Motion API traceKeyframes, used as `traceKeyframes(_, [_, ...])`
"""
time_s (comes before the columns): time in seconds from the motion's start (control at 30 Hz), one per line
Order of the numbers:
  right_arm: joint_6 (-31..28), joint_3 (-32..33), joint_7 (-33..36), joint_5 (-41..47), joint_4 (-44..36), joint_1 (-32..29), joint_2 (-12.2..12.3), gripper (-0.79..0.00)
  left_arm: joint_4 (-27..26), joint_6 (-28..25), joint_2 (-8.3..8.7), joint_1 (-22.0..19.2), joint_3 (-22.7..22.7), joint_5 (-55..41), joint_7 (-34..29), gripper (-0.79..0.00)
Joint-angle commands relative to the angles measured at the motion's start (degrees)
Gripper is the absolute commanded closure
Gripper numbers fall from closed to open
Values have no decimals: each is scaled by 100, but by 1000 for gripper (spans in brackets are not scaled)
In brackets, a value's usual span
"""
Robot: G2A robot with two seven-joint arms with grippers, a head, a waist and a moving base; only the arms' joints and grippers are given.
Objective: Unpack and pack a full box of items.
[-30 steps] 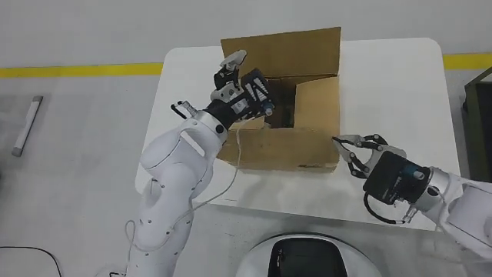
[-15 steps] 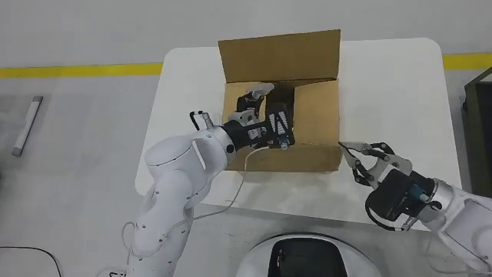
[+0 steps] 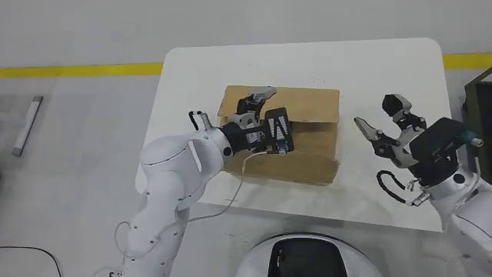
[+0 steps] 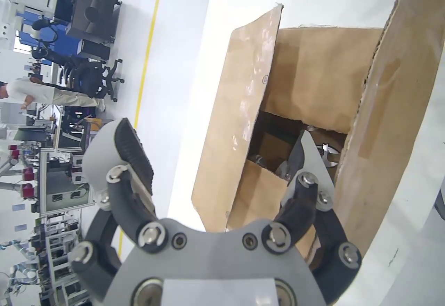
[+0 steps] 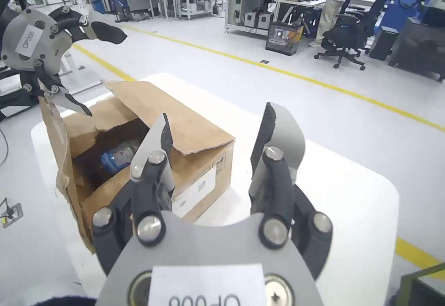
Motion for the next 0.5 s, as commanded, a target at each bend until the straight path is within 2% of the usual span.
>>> traceKeyframes(0.0, [-257, 14, 103, -685, 6, 31, 31, -366, -22, -34, 14, 5, 2, -17, -15, -785])
traceKeyframes(0.07, [-622, -52, 36, -935, 62, 35, 59, -643, -47, 8, 24, 24, -1, -68, -29, -785])
traceKeyframes(0.1, [-741, -59, 56, -1035, 93, 59, 71, -754, -59, 12, 29, 34, 6, -82, -46, -785])
traceKeyframes(0.13, [-913, -86, 83, -1163, 127, 87, 87, -785, -66, 23, 34, 47, 11, -101, -58, -785])
traceKeyframes(0.3, [-1207, -351, 291, -1722, 519, 459, 130, -785, -86, 53, 61, 63, 24, -146, -110, -785])
traceKeyframes(0.47, [-1106, -827, 353, -2411, 1024, 1074, 136, -785, -99, 113, 87, 37, 15, -165, -142, -785])
